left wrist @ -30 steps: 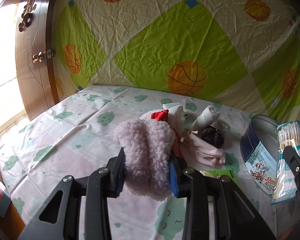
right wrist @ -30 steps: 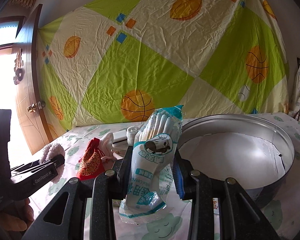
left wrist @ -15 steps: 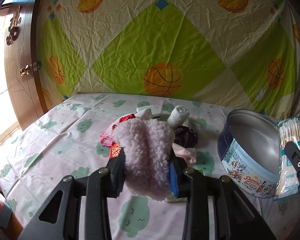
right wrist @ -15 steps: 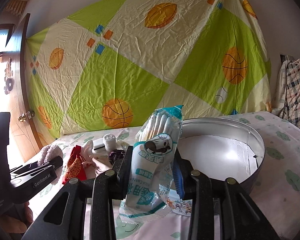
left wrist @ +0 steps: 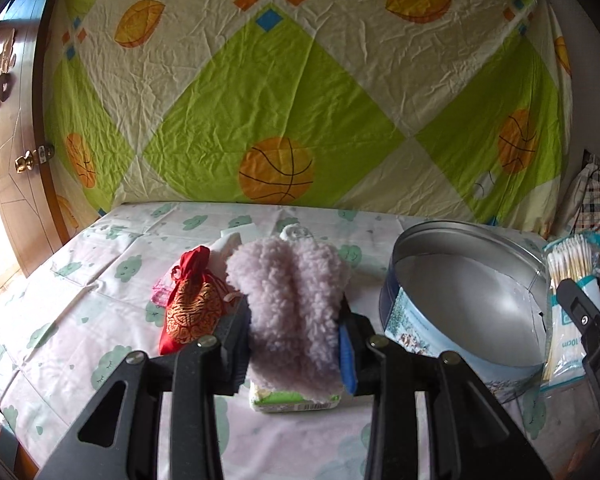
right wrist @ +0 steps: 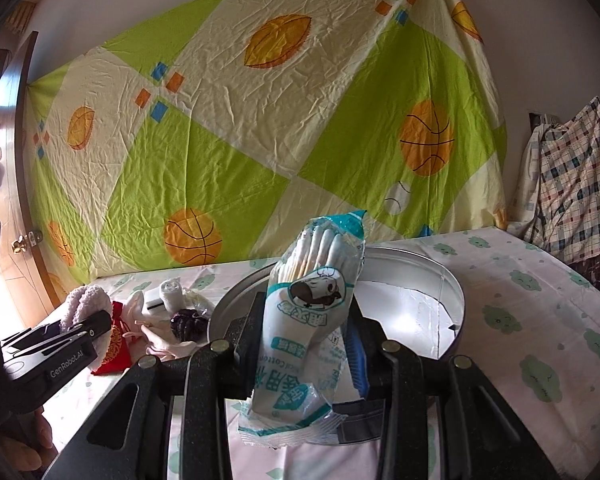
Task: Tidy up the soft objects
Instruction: 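Carry the pink pad and swab bag up over the metal tin with both tools, then open both tools to drop the pink pad and swab bag into the tin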
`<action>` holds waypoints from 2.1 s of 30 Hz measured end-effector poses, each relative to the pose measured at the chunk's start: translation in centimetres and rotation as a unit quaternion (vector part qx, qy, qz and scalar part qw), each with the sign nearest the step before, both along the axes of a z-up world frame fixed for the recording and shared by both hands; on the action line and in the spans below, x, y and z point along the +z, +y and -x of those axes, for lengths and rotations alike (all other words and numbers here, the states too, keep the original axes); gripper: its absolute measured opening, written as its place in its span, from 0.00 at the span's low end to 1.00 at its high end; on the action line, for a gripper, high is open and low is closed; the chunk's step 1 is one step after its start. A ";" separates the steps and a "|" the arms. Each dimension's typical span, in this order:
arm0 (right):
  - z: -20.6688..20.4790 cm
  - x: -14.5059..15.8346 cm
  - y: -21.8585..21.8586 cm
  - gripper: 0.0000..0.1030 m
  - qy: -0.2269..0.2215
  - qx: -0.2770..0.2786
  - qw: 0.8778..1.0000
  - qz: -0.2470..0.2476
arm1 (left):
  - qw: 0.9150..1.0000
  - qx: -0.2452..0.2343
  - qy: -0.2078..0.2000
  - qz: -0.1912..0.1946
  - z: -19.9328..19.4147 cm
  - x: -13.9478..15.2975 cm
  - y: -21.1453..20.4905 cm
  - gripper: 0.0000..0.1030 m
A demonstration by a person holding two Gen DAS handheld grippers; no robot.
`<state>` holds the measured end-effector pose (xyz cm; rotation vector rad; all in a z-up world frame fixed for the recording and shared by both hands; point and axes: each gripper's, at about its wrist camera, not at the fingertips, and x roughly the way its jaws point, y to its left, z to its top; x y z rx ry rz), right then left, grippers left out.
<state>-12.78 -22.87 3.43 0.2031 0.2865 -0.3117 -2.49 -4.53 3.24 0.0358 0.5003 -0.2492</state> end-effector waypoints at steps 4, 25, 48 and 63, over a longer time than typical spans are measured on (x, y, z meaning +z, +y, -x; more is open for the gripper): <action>0.1 0.1 -1.1 0.37 0.010 -0.012 1.000 0.004 | 1.000 -0.017 -0.006 -0.001 0.5 0.4 -1.4 0.34; -0.4 0.4 -5.2 0.37 0.044 -0.047 0.997 0.035 | 0.997 -0.072 -0.024 -0.009 1.8 1.4 -8.1 0.34; -4.8 -1.9 -9.1 0.37 0.107 -0.064 0.991 0.054 | 0.994 -0.107 0.013 -0.011 -1.1 -1.1 -14.0 0.34; -7.2 -3.4 -10.1 0.37 0.139 -0.033 0.989 0.045 | 0.993 -0.107 0.044 -0.023 -3.2 -3.3 -15.4 0.34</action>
